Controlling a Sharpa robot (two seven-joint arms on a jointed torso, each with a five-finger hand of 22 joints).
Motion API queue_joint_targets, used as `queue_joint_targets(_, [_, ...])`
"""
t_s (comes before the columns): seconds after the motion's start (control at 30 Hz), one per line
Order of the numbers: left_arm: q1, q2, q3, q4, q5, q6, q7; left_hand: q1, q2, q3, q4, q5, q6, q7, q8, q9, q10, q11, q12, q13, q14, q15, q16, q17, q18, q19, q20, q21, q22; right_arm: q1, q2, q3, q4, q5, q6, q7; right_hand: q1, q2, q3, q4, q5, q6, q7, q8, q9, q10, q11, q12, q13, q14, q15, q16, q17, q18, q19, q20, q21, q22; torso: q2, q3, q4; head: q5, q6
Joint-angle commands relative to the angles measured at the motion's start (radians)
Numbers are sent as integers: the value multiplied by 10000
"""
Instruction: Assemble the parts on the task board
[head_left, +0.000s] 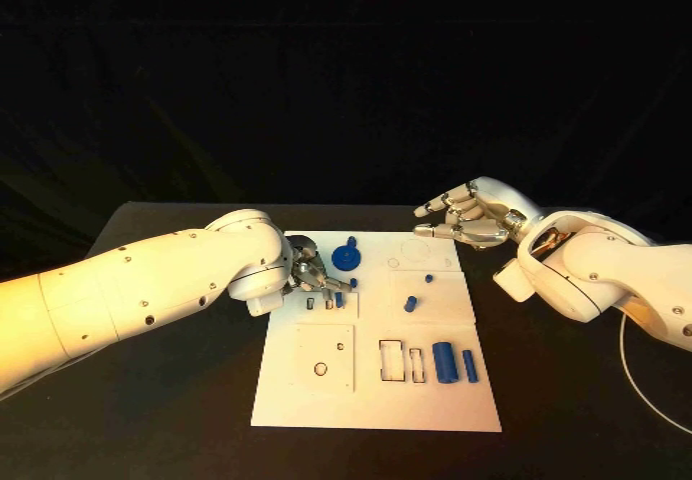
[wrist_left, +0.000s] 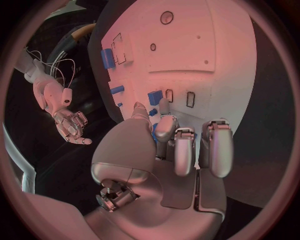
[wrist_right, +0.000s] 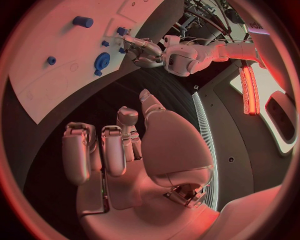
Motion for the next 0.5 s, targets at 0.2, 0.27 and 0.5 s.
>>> queue_joint_targets(0.2, [19, 318, -10, -313, -423, 682, -545, -1, 62, -52, -20, 4, -146, -6, 146, 159, 78, 10, 47, 11, 1052, -91, 30, 2630, -199, 546, -76, 82, 1364, 1, 57, 1, -46, -20, 264, -124, 6, 74, -61, -3, 52, 73, 2, 41, 17, -16, -54, -43, -15, 683, 7, -44, 1099, 78, -55, 2, -55, 113, 5, -12, 7, -46, -64])
queue_joint_targets(0.27, [19, 367, -17, -361, -449, 725, -547, 23, 74, -52, -24, 20, -162, -9, 167, 195, 79, 8, 47, 15, 1052, -93, 30, 2630, -200, 548, -78, 87, 1374, 1, 65, 1, -58, -21, 276, -130, 6, 74, -61, -3, 52, 73, 2, 41, 17, -16, -54, -43, -15, 683, 7, -44, 1099, 78, -55, 2, -55, 113, 1, -15, 10, -78, -91])
queue_joint_targets(0.5, [19, 466, -25, -472, -482, 851, -556, 118, 127, -42, -36, 89, -218, -16, 236, 319, 86, 1, 50, 36, 1052, -99, 30, 2630, -206, 556, -84, 104, 1407, 0, 79, 0, -69, -23, 308, -136, 1, 81, -71, 1, 58, 87, 0, 47, 20, -15, -57, -46, -21, 679, 5, -56, 1082, 81, -60, 0, -62, 100, -6, -8, 18, -76, -104])
